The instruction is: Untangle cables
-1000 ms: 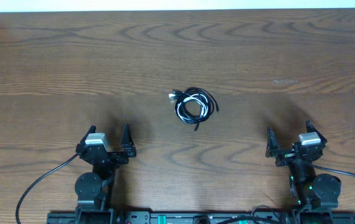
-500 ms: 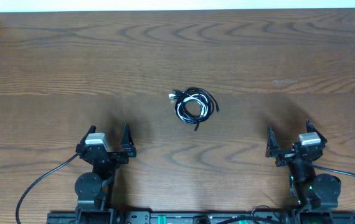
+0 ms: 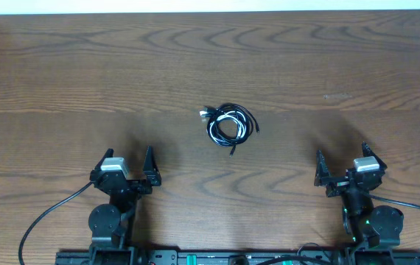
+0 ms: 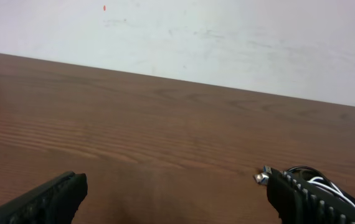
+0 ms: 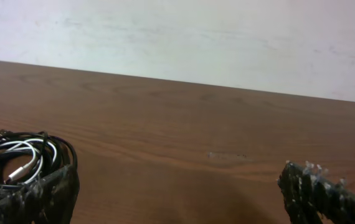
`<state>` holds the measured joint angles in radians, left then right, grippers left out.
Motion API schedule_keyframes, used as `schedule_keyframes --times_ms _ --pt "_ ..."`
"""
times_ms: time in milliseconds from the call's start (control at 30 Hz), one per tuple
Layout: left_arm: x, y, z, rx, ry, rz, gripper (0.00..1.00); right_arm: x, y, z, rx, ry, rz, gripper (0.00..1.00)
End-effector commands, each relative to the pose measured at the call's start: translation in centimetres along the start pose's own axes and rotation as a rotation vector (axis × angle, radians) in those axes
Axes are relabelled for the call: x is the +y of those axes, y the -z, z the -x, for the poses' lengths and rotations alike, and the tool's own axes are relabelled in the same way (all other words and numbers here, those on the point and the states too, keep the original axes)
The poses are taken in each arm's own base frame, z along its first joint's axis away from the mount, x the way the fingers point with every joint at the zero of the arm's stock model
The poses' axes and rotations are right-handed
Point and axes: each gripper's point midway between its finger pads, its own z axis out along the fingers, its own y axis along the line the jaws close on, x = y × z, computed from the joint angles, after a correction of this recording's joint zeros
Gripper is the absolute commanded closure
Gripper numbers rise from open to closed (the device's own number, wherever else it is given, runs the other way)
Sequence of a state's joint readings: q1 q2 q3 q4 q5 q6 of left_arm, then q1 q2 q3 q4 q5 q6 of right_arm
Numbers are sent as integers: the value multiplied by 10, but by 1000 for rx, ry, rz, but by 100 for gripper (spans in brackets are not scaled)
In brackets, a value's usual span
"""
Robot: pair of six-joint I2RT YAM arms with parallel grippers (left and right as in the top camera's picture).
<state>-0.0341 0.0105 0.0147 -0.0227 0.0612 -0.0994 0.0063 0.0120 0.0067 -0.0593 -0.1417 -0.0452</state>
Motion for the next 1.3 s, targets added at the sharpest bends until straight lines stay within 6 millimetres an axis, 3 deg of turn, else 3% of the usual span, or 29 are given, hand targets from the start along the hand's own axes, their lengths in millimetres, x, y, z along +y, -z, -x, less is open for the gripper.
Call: schedule_keyframes --times_ms 0,233,433,600,767,967,1100,1267 --pt "4 -1 -15 52 -16 15 2 3 0 0 -1 12 14 1" --pt "1 0 -13 48 -8 -4 2 3 0 0 -1 12 14 1" --pt "3 6 2 50 -2 23 2 -5 0 -1 7 11 -32 1" --pt "1 10 13 146 16 40 2 -14 0 -6 49 -57 -83 1" --pt "-4 -4 19 274 114 53 2 -14 -2 0 162 -67 -80 1" --pt "-14 -11 10 519 150 48 2 -15 -11 10 389 -89 -70 1" --pt "-15 -4 2 626 158 58 2 -15 -19 12 494 -196 -85 1" --pt "-22 6 -11 699 178 29 2 -13 -15 5 633 -224 -85 1"
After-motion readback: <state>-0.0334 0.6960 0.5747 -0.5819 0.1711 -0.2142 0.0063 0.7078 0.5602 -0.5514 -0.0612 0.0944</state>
